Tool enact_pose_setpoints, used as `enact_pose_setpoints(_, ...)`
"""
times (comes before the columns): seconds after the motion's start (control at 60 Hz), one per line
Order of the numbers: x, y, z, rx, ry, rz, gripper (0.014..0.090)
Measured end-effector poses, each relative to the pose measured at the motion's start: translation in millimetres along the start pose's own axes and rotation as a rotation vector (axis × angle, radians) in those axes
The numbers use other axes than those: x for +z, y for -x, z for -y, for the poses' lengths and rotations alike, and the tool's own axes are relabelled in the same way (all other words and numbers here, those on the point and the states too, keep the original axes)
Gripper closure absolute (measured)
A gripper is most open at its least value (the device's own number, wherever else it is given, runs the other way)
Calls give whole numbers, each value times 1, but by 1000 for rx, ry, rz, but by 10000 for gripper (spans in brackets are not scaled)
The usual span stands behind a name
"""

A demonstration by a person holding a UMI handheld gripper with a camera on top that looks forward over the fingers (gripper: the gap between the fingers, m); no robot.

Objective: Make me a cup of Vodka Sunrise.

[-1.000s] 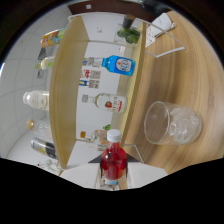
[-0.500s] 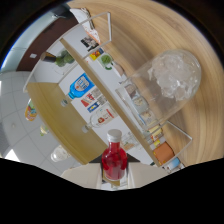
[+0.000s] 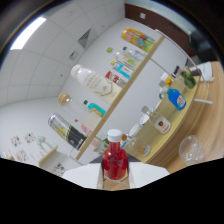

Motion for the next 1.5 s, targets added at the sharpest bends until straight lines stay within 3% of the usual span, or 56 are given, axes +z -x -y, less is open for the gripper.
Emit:
enact_pose_setpoints(0.217, 17, -27, -59, -535, 25, -170, 699)
enact_pose_setpoints(0.433, 34, -106, -155, -705, 212, -320, 700)
enact_pose_setpoints(0.583, 38, -145, -190, -757, 308, -401, 700)
enact_pose_setpoints(0.783, 42, -168, -213, -793, 399, -453, 699)
enact_pose_setpoints(1.217, 36, -172, -228, -840, 494, -424, 677)
enact_pose_setpoints(1.35, 30, -166, -224, -871, 501, -388, 538)
enact_pose_setpoints(1.417, 24, -153, -222, -873, 506, -345, 263)
enact_pose_setpoints(1.45, 20, -145, -220, -865, 509, -323, 180)
enact_pose_setpoints(1.5, 13, -131, -212, -857, 500, -295, 196)
